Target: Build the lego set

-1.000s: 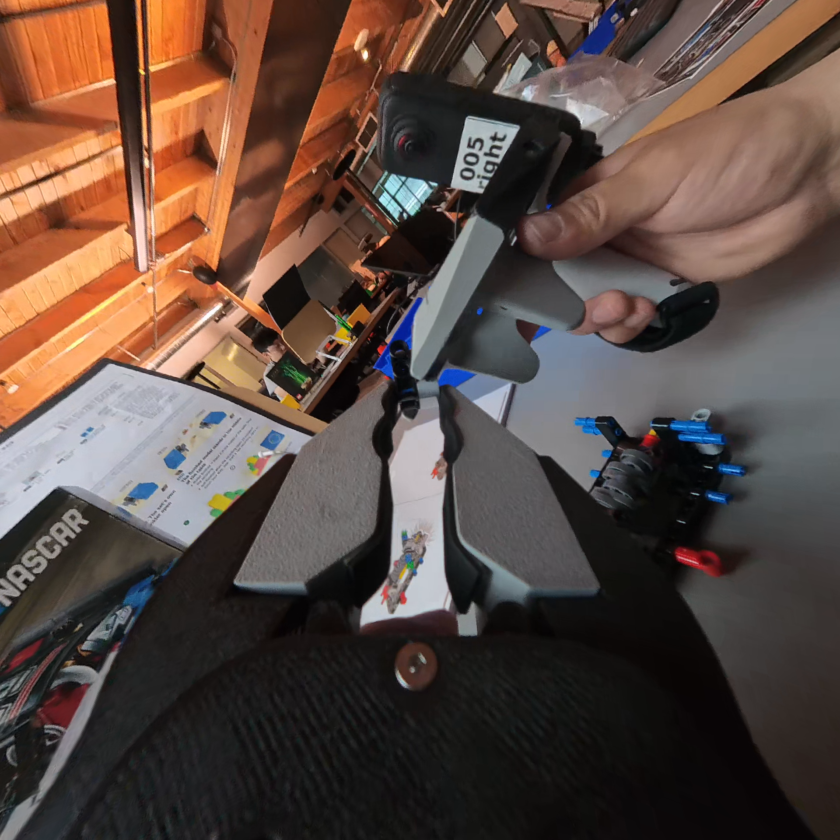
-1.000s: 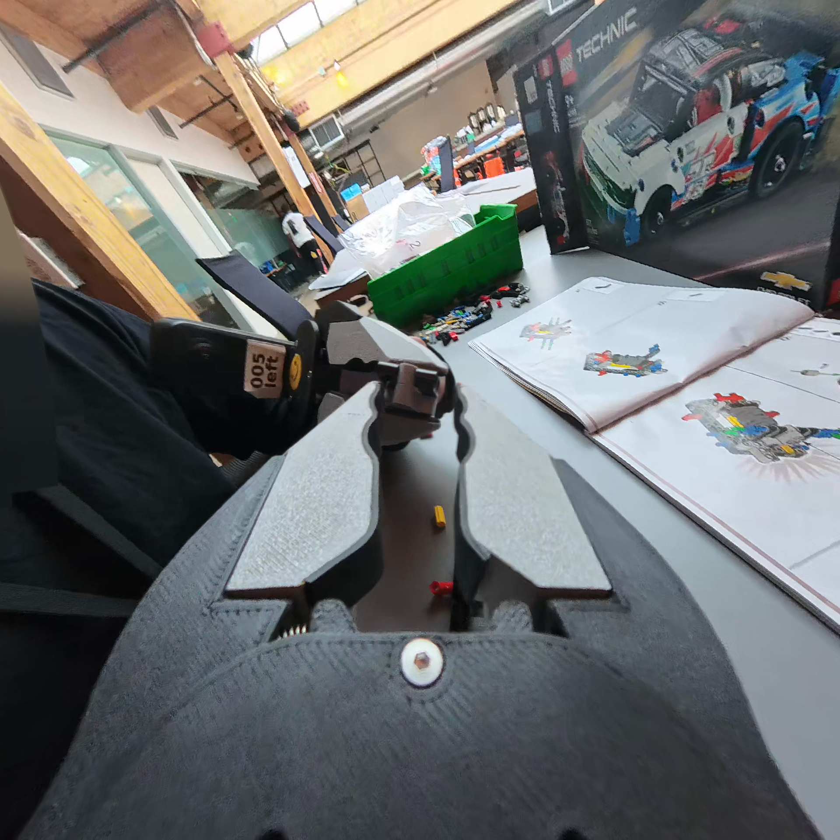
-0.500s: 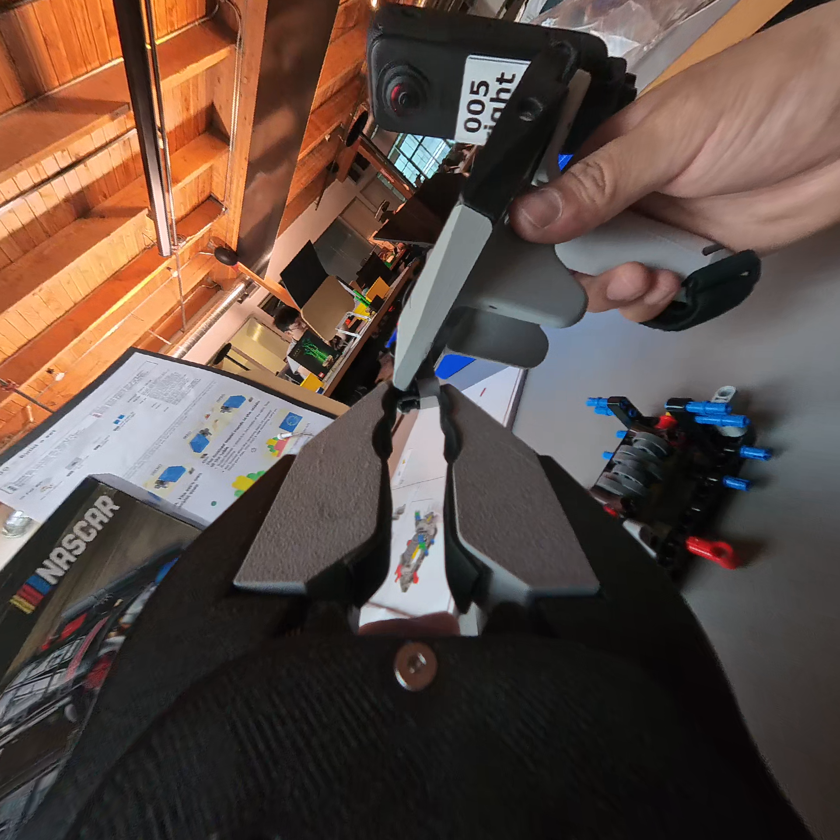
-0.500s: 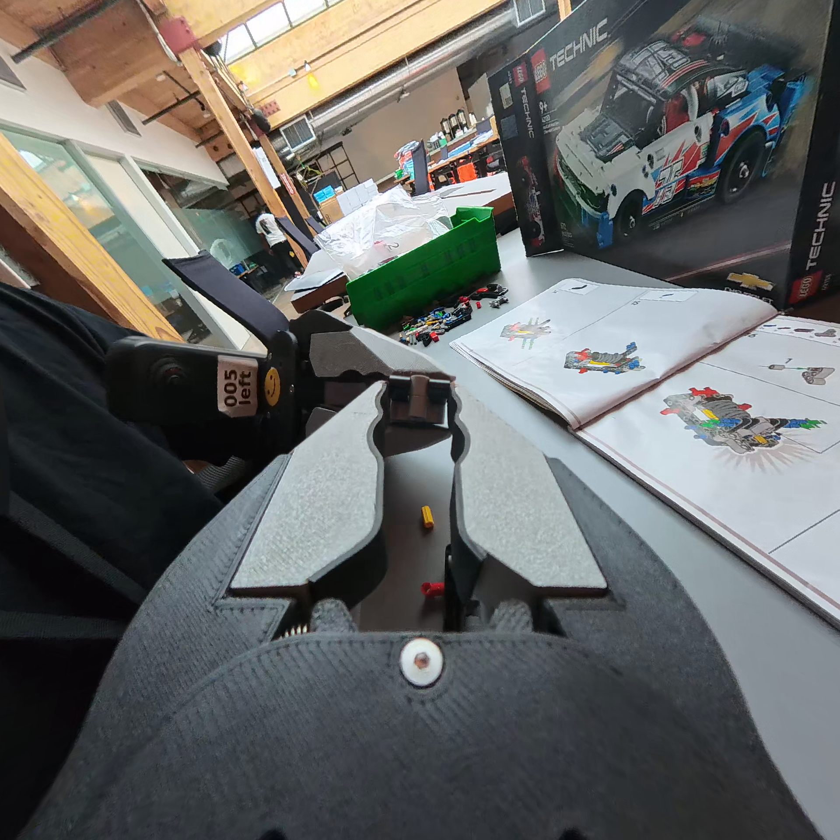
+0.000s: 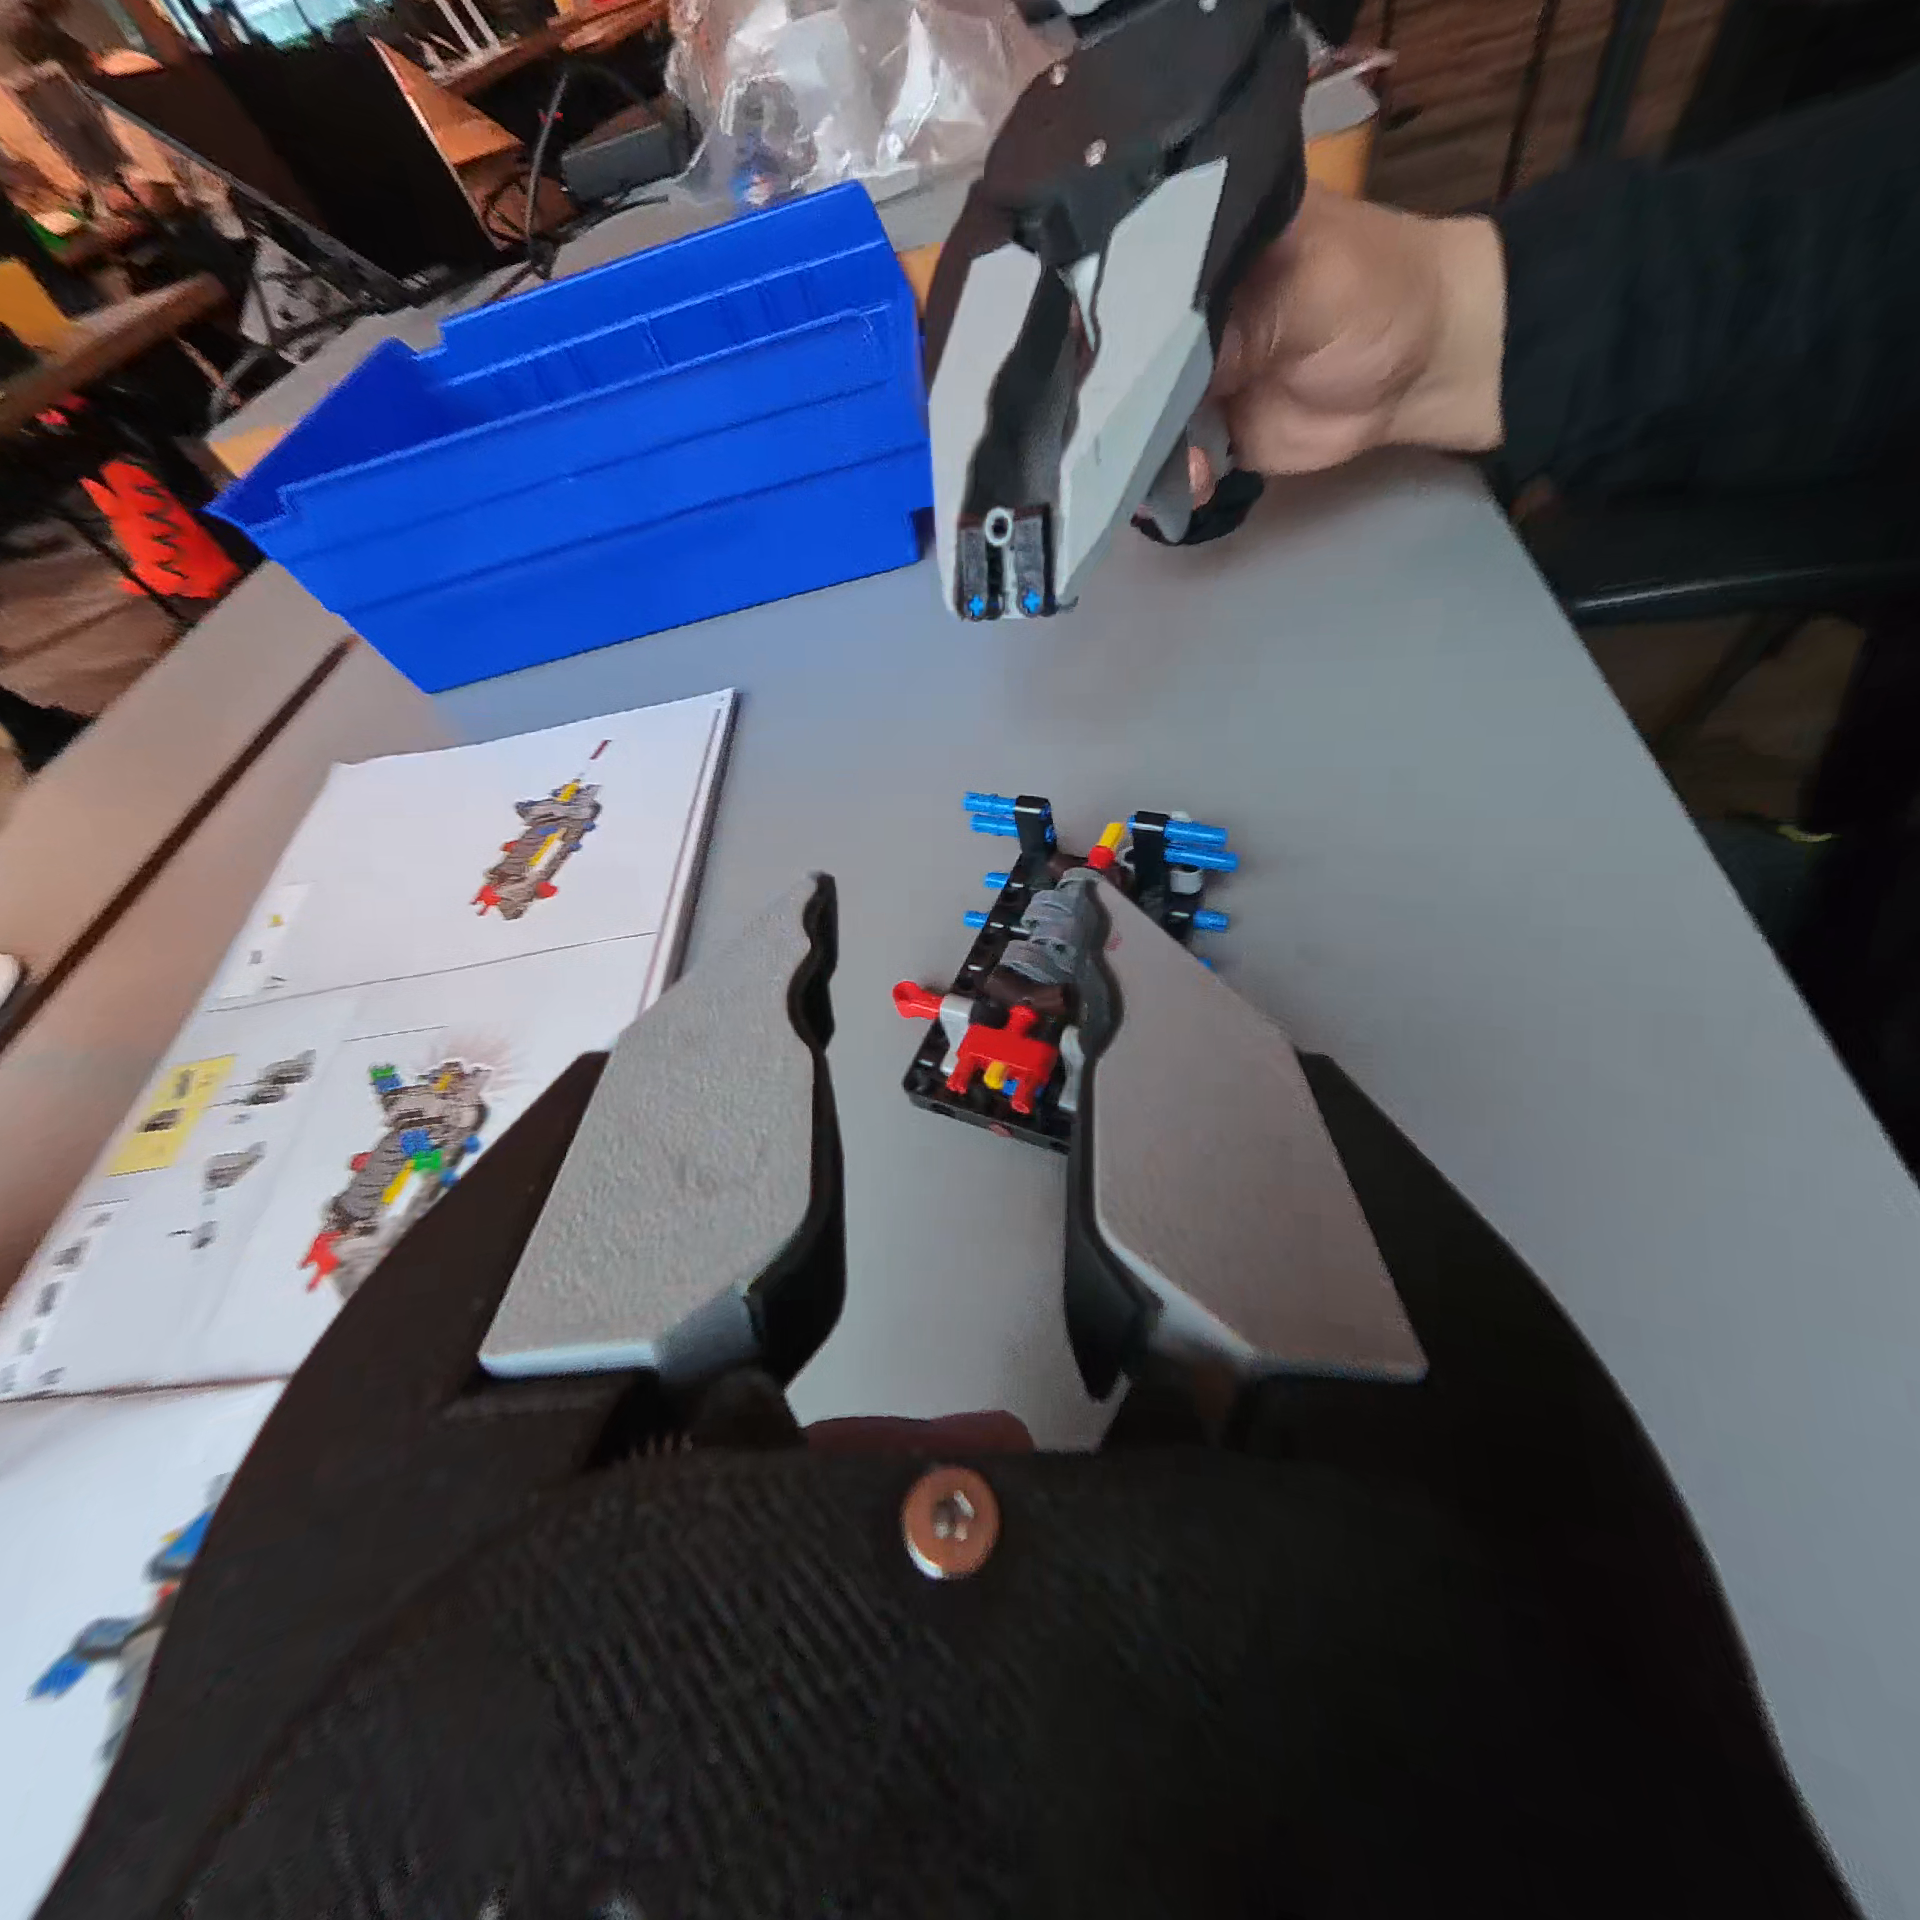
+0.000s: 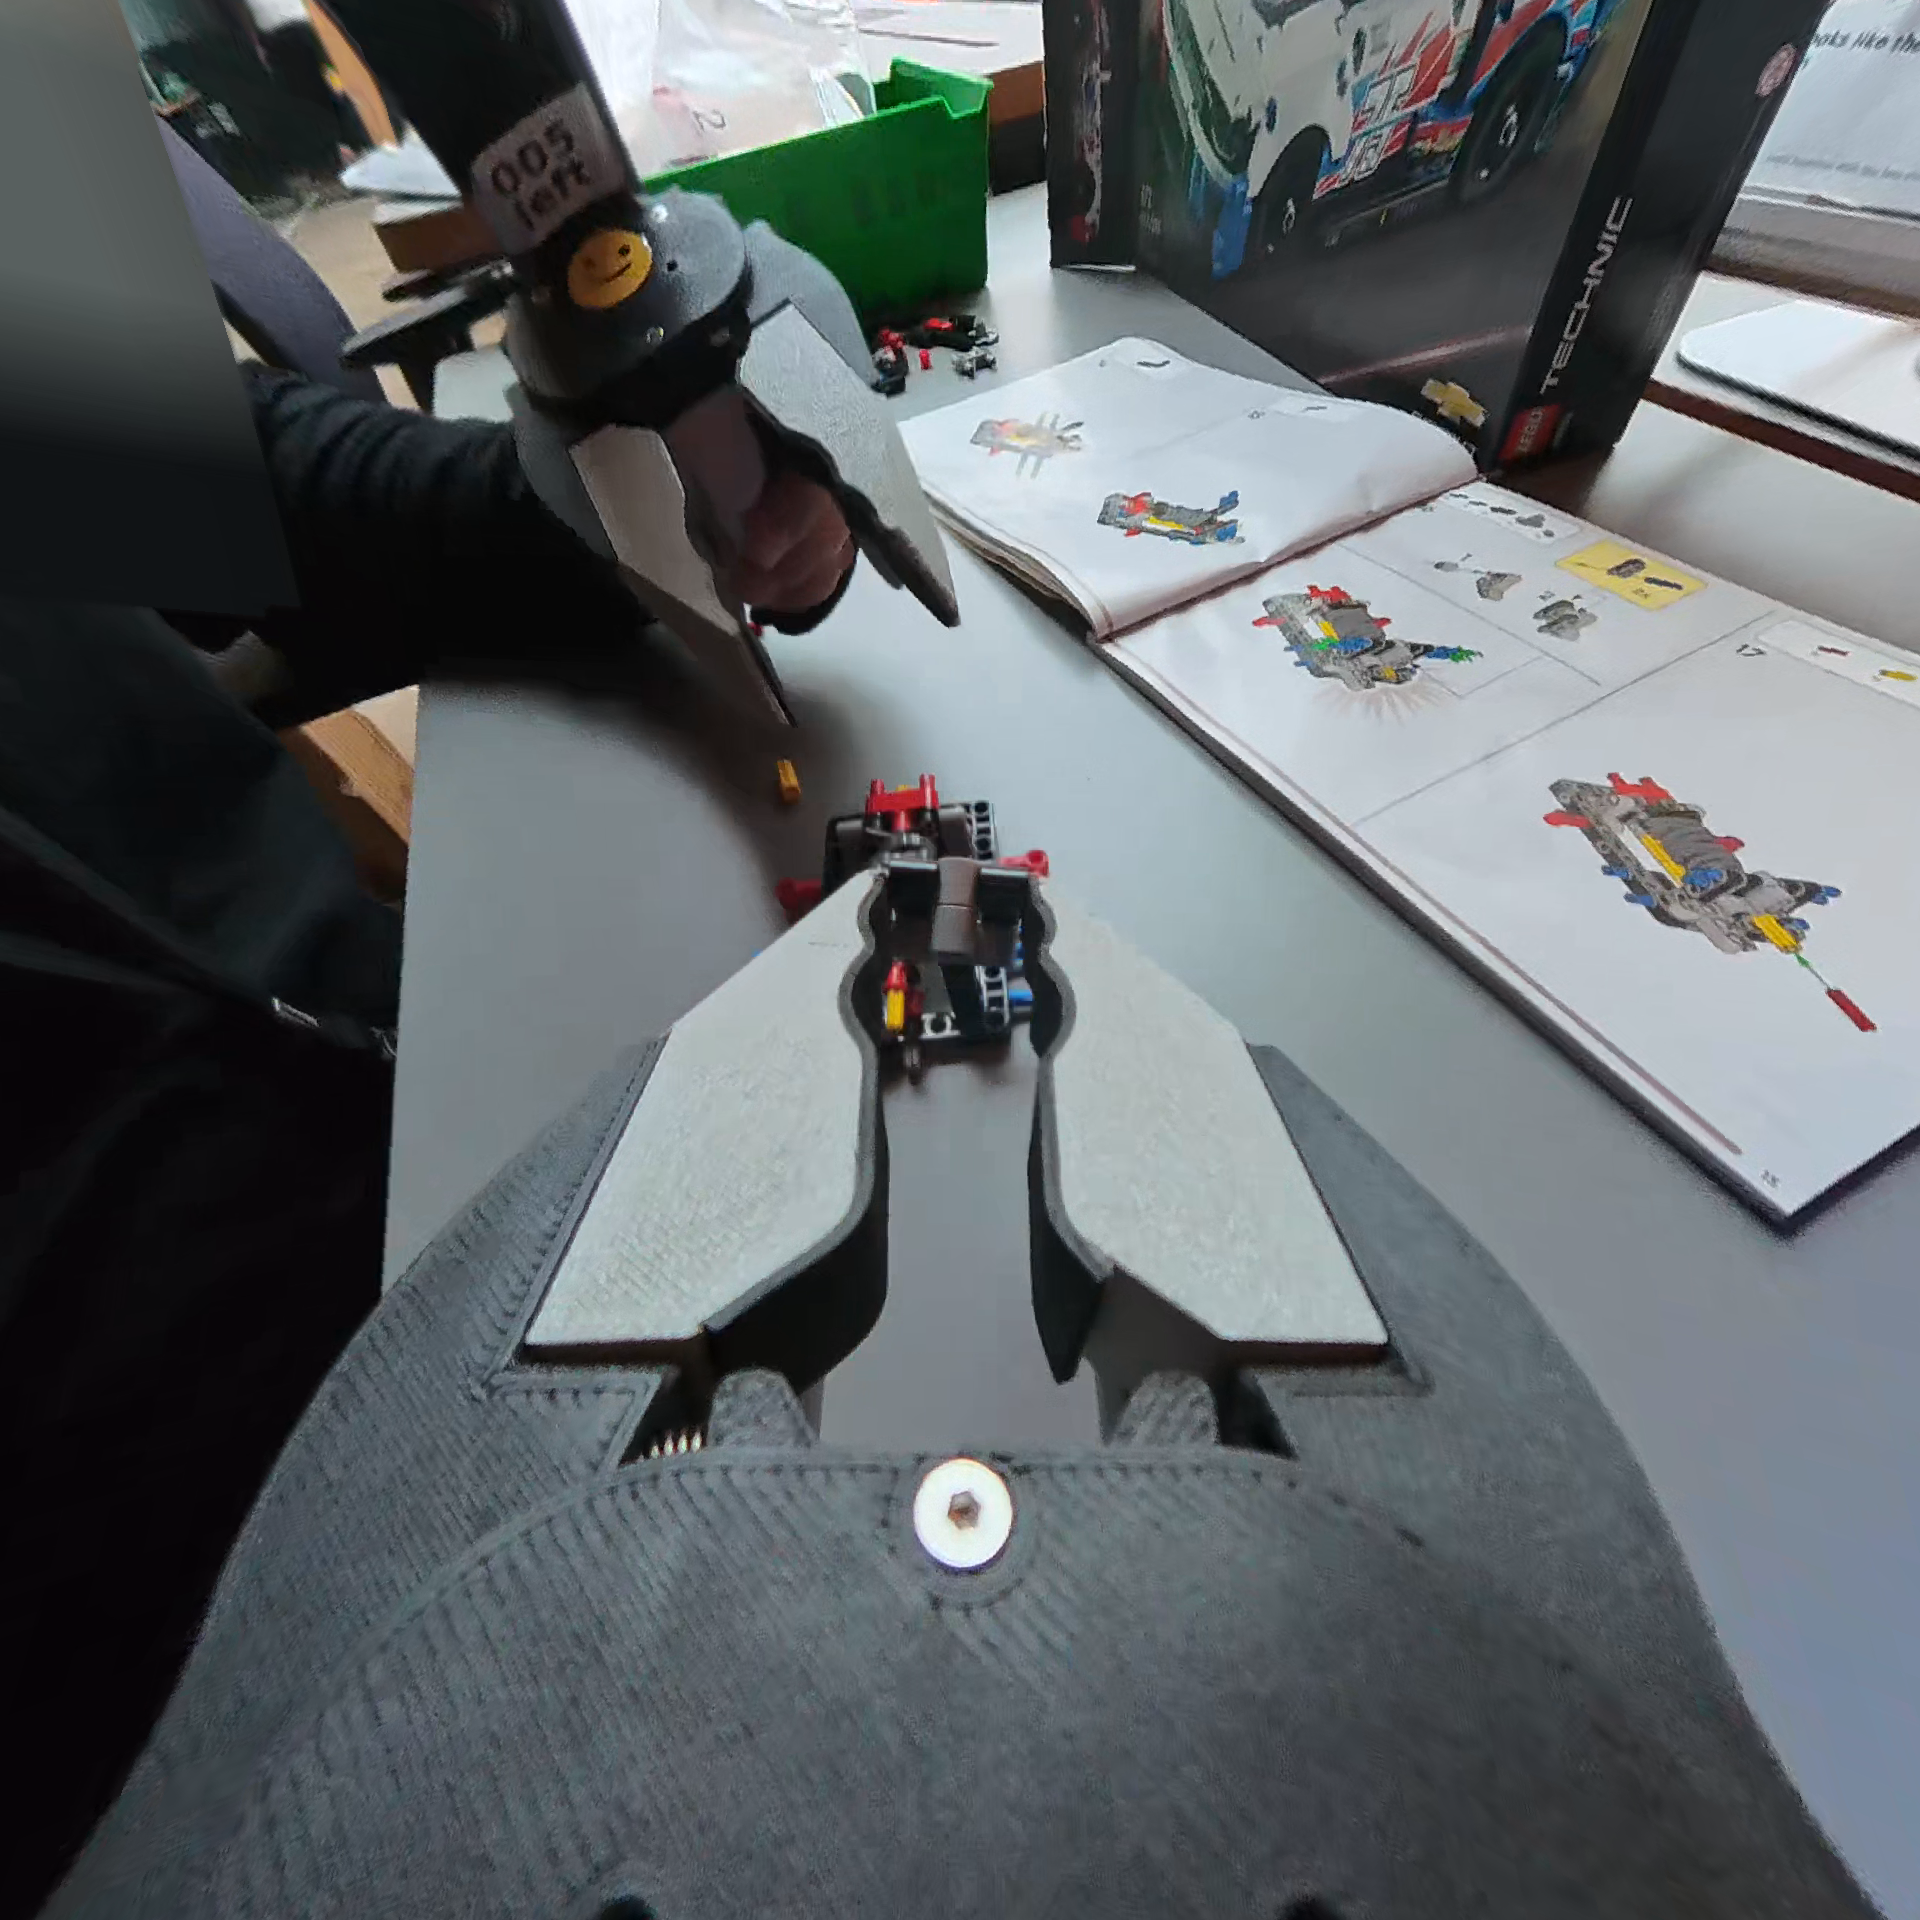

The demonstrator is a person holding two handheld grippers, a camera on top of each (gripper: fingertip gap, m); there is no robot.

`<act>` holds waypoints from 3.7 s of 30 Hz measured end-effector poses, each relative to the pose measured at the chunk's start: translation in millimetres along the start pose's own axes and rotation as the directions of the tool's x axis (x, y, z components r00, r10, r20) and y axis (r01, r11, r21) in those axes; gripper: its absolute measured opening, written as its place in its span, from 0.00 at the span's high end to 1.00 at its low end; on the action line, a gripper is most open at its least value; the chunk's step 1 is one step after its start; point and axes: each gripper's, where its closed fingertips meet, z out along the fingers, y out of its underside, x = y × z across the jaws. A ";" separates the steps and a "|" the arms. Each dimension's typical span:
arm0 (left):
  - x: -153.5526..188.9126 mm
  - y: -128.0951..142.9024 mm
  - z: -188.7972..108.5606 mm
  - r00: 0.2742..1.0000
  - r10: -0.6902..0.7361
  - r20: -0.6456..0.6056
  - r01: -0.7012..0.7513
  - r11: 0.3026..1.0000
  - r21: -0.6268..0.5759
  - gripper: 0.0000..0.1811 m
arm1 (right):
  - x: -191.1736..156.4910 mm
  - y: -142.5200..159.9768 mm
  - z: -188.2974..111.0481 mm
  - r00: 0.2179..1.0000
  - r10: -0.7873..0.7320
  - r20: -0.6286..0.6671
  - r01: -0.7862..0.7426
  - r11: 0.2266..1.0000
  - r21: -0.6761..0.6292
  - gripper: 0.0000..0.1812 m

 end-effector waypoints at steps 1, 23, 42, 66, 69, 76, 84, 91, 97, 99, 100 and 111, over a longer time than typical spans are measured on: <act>1.3 1.2 0.8 0.999 -0.029 -0.025 0.029 1.000 0.009 0.76 | 1.3 5.6 -1.3 1.000 0.000 -0.008 0.000 1.000 -0.006 0.88; 17.1 22.3 17.8 0.986 -0.126 -0.108 0.114 0.987 -0.112 0.76 | -17.8 38.9 26.7 0.999 -0.043 0.027 0.047 0.979 -0.201 0.88; 42.0 -19.7 23.7 0.790 -0.469 -0.395 0.432 0.883 -0.185 0.87 | -51.8 -14.5 17.8 0.912 -0.411 -0.001 0.408 0.905 -0.125 0.88; 49.3 -29.0 17.7 0.936 -0.155 -0.317 0.172 0.985 0.027 0.88 | -58.9 -16.5 30.6 0.923 -0.371 0.101 0.363 0.927 0.088 0.88; 48.4 -27.6 17.3 0.933 -0.162 -0.322 0.181 0.983 0.030 0.90 | -63.2 -17.7 27.5 0.917 -0.380 0.124 0.367 0.923 0.116 0.88; 61.5 -43.6 9.3 0.876 -0.195 -0.441 0.260 0.961 0.093 0.88 | -73.8 -24.7 22.6 0.899 -0.409 0.155 0.374 0.902 0.214 0.88; 52.7 -48.4 3.8 0.814 -0.299 -0.498 0.393 0.915 0.095 0.85 | -75.7 -22.8 27.4 0.885 -0.445 0.138 0.415 0.887 0.202 0.88; 52.7 -39.4 9.1 0.812 -0.326 -0.484 0.396 0.917 0.048 0.91 | -70.3 -24.4 29.3 0.876 -0.477 0.071 0.460 0.871 0.173 0.88; 47.9 -32.8 11.3 0.737 -0.440 -0.512 0.503 0.864 -0.018 0.93 | -60.8 -21.3 32.6 0.863 -0.506 0.010 0.502 0.858 0.112 0.88; 44.0 -28.5 11.2 0.703 -0.483 -0.522 0.540 0.840 -0.050 0.85 | -58.5 -18.1 34.9 0.847 -0.531 -0.007 0.530 0.845 0.073 0.88; 44.0 -31.4 8.3 0.670 -0.495 -0.553 0.566 0.823 -0.050 0.78 | -57.2 -16.7 36.1 0.838 -0.546 -0.018 0.546 0.836 0.054 0.88; 52.6 -38.4 8.0 0.498 -0.573 -0.652 0.672 0.730 -0.128 0.80 | -61.1 -17.0 47.2 0.776 -0.628 -0.056 0.629 0.777 -0.009 0.88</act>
